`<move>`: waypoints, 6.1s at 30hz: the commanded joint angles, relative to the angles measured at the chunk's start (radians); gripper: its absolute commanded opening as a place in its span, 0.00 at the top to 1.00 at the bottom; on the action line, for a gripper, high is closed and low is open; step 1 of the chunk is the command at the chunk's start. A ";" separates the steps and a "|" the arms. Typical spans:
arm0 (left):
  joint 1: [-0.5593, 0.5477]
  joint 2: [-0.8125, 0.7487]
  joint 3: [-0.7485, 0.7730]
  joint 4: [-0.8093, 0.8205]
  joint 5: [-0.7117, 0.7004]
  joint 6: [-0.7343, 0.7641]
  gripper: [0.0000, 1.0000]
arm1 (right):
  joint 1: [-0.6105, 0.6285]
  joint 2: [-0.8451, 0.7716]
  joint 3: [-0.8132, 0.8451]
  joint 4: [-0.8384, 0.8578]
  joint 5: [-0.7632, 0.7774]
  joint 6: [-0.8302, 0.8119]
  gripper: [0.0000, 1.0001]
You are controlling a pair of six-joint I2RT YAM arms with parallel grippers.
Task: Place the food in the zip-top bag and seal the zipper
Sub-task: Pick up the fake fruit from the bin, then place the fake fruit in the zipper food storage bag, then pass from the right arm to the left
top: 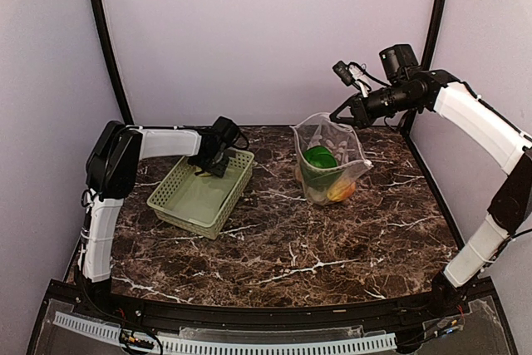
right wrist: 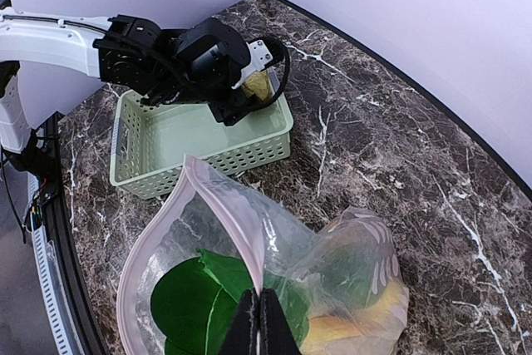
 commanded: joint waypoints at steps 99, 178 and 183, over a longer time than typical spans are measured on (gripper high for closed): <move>-0.645 -0.799 -0.442 0.560 0.224 0.237 0.04 | 0.011 -0.055 0.044 -0.086 -0.207 -0.125 1.00; -0.443 -0.717 -0.735 1.004 0.708 0.333 0.33 | 0.147 -0.067 -0.021 -0.194 -0.281 -0.221 1.00; -0.433 -0.680 -0.714 1.036 0.850 0.376 0.43 | 0.147 -0.062 -0.022 -0.194 -0.276 -0.221 1.00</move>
